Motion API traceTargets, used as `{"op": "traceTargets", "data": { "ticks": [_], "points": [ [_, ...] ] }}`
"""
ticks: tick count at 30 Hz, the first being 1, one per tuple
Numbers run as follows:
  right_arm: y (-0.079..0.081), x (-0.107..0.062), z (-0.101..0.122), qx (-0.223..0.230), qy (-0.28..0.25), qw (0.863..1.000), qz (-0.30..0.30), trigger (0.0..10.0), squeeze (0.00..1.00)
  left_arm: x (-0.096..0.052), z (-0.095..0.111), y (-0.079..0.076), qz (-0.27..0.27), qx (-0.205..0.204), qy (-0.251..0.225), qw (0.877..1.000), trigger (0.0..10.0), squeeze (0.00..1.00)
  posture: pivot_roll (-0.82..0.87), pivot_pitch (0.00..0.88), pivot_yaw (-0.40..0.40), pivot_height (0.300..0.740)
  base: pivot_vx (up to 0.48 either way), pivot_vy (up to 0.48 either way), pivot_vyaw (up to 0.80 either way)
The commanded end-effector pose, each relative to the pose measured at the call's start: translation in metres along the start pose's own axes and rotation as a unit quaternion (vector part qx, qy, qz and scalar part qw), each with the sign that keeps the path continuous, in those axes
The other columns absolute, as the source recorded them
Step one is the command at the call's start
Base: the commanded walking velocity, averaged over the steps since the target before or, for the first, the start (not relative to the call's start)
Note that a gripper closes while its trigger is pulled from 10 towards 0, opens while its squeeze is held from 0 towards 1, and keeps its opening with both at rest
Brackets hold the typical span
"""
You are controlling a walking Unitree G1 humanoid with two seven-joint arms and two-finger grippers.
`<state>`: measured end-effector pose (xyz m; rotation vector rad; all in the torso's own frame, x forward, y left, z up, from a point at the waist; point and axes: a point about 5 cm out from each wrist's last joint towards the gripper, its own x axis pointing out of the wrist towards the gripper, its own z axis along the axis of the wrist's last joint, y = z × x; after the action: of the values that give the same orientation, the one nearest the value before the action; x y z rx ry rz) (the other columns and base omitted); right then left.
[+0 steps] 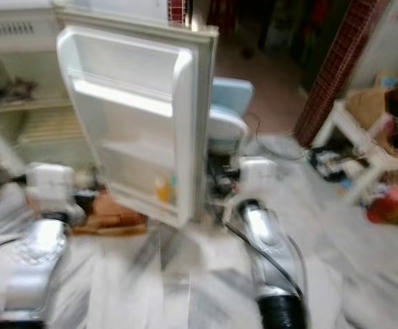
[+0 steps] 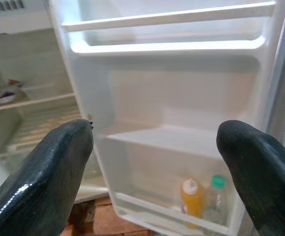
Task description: Restocking fridge
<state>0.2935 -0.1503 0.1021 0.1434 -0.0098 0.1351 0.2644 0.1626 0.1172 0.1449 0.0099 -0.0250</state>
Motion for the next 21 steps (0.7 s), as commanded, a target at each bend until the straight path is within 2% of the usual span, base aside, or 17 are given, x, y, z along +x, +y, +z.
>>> {"op": "traceTargets", "data": {
  "ticks": [1, 8, 15, 21],
  "points": [
    [0.0169, 0.0061, 0.0072, 0.009, -0.016, 1.000, 0.025, 10.0, 0.00, 0.0001, 0.0018, 0.0140, 0.025, 0.016, 0.002, 1.000, 10.0, 0.00, 0.08, 0.021, -0.033, 0.740, 0.000, 0.000, 0.00],
    [0.0173, 0.0052, 0.0075, 0.012, -0.020, 0.999, 0.030, 10.0, 0.00, -0.0010, 0.0020, 0.0126, 0.021, 0.017, -0.001, 1.000, 10.0, 0.00, 0.08, 0.022, -0.032, 0.740, 0.000, 0.000, 0.00],
    [0.0177, 0.0044, 0.0070, 0.013, -0.020, 0.999, 0.033, 10.0, 0.00, -0.0014, 0.0024, 0.0117, 0.020, 0.014, 0.000, 1.000, 10.0, 0.00, 0.08, 0.019, -0.032, 0.740, 0.000, -0.449, 0.38],
    [0.0186, 0.0030, 0.0032, 0.017, -0.011, 0.999, 0.034, 10.0, 0.00, -0.0023, 0.0015, 0.0138, 0.031, 0.017, 0.002, 0.999, 10.0, 0.00, 0.09, 0.020, -0.038, 0.740, 0.000, -0.342, 0.00]
  ]
}}
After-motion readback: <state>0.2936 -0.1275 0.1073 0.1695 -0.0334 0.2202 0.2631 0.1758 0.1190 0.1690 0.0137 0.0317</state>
